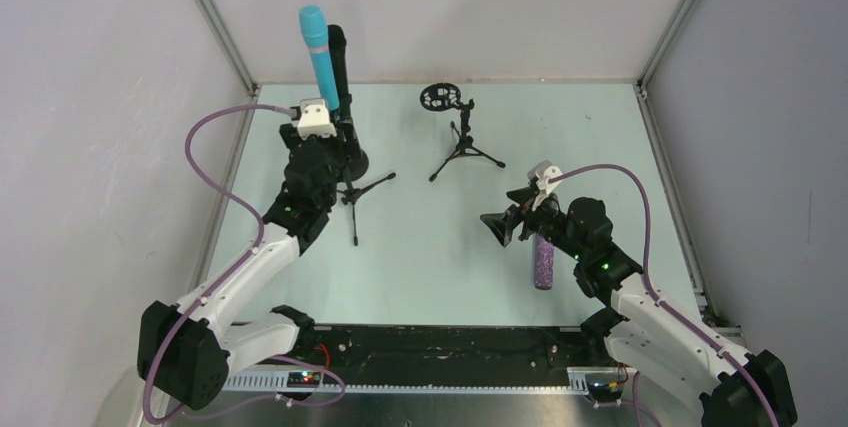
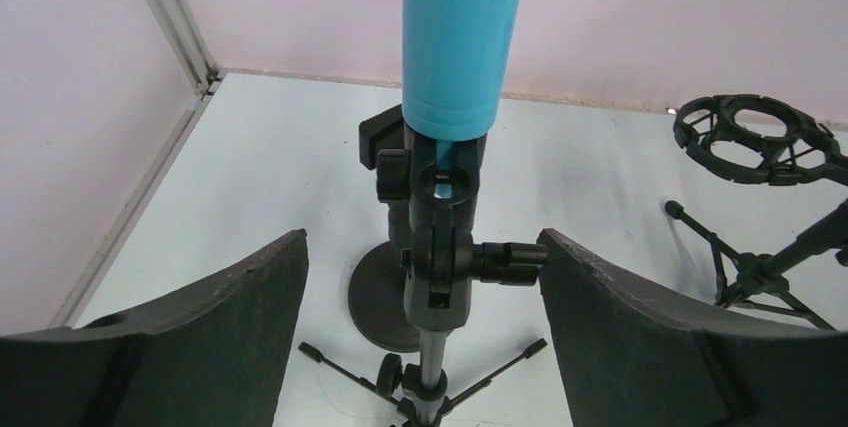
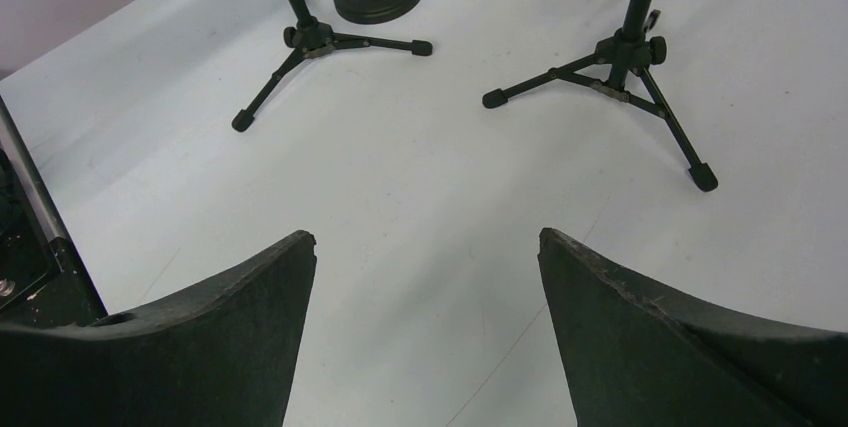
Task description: Attach the microphones to the stand
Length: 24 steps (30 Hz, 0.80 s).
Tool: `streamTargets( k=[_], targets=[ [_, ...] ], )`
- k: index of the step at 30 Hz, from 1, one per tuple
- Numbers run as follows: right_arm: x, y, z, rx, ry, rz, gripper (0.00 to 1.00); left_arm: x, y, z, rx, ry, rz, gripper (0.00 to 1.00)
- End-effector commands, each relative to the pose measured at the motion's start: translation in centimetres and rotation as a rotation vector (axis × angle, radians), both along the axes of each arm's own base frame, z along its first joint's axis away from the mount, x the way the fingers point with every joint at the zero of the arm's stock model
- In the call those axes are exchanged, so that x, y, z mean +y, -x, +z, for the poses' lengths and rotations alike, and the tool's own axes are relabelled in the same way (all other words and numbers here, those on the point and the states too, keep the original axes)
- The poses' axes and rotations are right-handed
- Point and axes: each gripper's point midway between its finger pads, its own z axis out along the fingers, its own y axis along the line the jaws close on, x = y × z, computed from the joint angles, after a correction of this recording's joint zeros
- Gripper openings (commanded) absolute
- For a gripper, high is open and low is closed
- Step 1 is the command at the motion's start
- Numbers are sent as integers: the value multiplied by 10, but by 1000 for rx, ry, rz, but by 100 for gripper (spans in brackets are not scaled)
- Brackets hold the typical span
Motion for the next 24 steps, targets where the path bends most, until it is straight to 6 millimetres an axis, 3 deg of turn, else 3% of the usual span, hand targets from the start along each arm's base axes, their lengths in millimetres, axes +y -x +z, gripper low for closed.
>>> streamTargets(
  k=[1,11,24],
  targets=[
    [3,-4,27,-50,-40,-4,86,14,0,26,-63,25,74,90],
    [5,-4,30,-60,-48,2,86,24,7,35,-83,9,108,92],
    [5,-4,32,-72,-47,7,86,24,27,66,-154,-53,78,100]
  ],
)
